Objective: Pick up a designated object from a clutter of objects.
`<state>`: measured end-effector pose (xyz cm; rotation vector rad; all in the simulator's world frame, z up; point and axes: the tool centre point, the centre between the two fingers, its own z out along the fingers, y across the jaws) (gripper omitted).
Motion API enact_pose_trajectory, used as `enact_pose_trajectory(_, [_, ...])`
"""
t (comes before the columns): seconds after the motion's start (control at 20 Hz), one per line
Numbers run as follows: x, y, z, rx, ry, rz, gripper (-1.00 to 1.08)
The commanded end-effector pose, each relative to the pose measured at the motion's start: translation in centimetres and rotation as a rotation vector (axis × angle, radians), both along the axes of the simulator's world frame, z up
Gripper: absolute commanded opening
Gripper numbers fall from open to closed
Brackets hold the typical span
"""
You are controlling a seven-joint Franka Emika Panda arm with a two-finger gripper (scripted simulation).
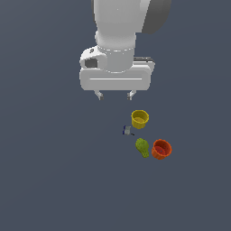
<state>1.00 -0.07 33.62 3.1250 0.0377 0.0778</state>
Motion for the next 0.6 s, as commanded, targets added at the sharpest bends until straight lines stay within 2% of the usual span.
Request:
enact_pose_trajectory(0.0, [0.0, 0.0, 0.0, 0.0, 0.0, 0.0, 0.28])
enact_pose_trajectory(0.3, [0.0, -1.4, -0.5, 0.01, 0.006, -0.038, 0.28])
enact_pose_trajectory(0.55, [0.0, -1.2, -0.7, 0.01, 0.007, -0.041, 0.28])
